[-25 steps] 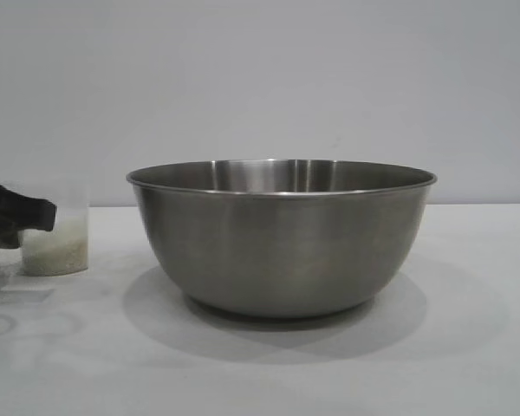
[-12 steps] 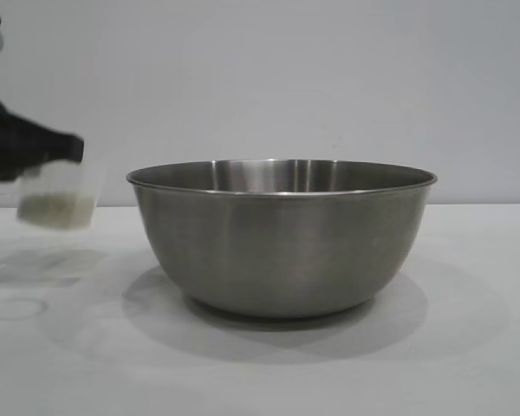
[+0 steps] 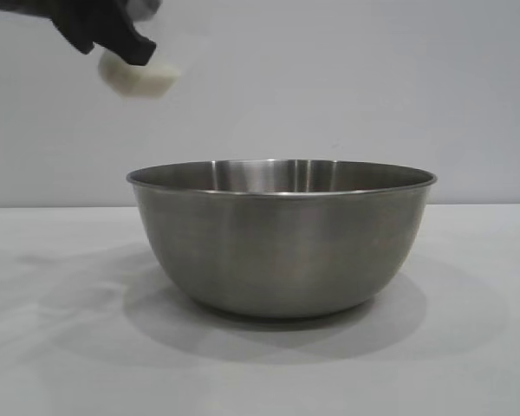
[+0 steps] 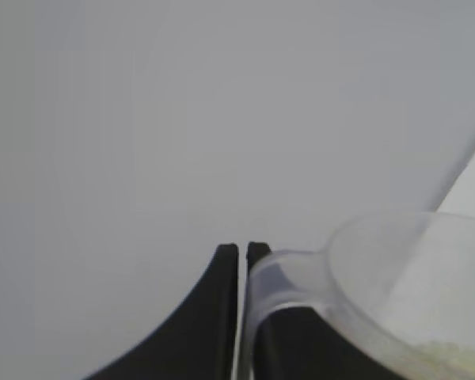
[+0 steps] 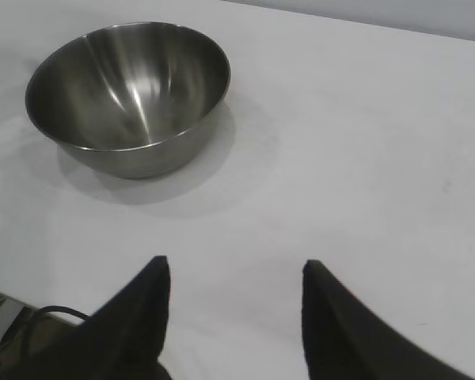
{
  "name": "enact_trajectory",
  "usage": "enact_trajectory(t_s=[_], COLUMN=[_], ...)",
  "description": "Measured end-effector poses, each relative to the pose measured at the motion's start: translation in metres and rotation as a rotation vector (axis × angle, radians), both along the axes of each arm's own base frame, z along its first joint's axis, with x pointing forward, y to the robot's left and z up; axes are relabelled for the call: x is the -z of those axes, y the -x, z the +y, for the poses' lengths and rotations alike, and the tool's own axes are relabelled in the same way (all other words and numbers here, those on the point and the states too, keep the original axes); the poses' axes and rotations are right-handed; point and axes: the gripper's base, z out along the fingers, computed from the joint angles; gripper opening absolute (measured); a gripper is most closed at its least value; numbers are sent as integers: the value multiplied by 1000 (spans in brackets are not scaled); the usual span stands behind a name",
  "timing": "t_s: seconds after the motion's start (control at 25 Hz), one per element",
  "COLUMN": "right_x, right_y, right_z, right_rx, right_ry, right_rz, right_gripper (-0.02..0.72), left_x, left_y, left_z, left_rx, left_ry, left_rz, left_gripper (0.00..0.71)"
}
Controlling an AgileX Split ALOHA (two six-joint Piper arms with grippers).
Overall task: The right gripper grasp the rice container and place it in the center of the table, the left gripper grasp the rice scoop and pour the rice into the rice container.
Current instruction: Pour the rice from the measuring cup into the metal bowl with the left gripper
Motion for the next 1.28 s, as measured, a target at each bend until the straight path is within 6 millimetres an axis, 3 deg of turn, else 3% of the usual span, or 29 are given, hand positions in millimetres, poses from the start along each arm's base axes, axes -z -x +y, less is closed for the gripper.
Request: enact_trajectory(t_s=[0.4, 0.68, 0.76, 1.28], right_x=[0, 0, 0, 0], right_y=[0, 0, 0, -1], right_z=[0, 0, -1, -1], right_rx=[0, 3, 10, 15], right_ry=[0, 2, 1, 4], right_rz=[0, -1, 0, -2], right_gripper=[365, 365, 308, 314], left_x=[-9, -18, -16, -27], left_y=[-10, -15, -15, 0], left_z=[-15, -20, -20, -35], left_rx=[190, 261, 278, 428], left_ry=[-396, -506, -532, -685], left_rz=[-190, -281, -288, -438], left_gripper=[0, 0, 0, 0])
